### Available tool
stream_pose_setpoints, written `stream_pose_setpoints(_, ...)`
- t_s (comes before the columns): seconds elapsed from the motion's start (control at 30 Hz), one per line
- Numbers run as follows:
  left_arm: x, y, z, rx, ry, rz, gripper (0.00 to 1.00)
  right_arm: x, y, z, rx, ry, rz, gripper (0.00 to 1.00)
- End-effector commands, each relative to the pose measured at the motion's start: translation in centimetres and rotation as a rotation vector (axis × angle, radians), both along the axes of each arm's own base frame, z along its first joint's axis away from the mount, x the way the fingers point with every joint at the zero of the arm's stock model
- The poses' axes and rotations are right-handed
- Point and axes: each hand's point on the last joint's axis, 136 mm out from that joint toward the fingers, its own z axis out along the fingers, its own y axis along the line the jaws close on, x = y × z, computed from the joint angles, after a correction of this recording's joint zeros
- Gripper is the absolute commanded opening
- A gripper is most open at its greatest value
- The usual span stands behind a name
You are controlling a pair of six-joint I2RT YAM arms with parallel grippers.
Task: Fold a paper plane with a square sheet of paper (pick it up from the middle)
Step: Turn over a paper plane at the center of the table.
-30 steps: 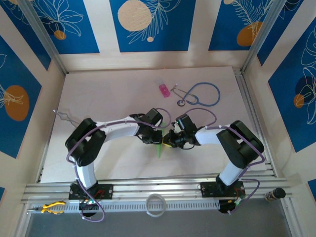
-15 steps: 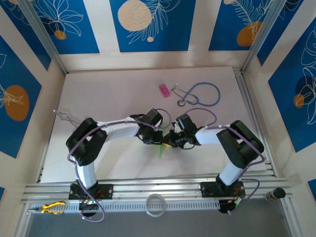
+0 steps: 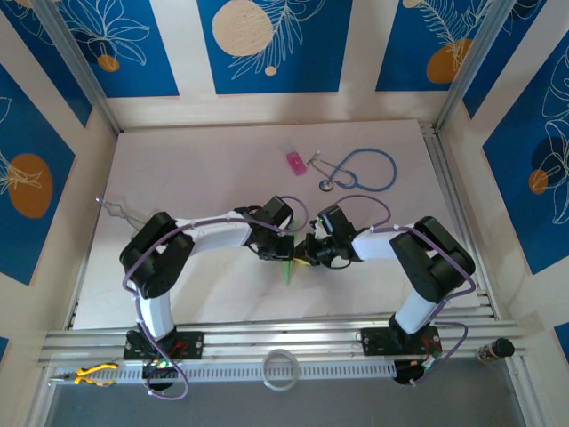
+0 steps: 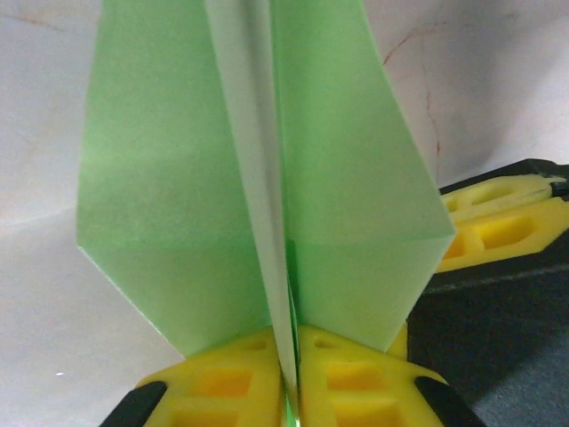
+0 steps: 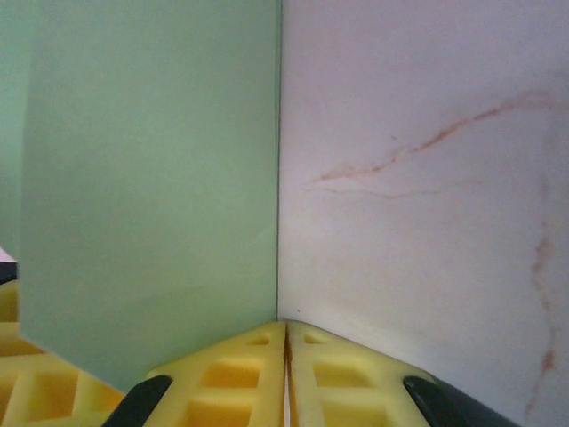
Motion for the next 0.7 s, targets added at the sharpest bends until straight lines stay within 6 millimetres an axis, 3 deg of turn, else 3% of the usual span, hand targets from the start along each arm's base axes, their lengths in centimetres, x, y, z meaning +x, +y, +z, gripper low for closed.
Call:
stream_pose_setpoints(0.0, -0.4, 0.1, -0.9, 0.015, 0.017, 0.003, 0.11, -0.1, 0.0, 0.0, 0.017, 0.001, 0.001, 0.11)
stream_pose_setpoints(0.33, 0.7, 3.8, 0.4, 0.201, -0.079, 0.012, 0.08, 0.3, -2.2, 1.0, -0.051, -0.055, -0.066, 0.15)
stream_pose_setpoints(0.67, 1.1, 3.8, 0.7, 0.22, -0.081, 0.024, 0.1, 0.2, -4.3, 0.9, -0.1, -0.07, -0.14, 0.16)
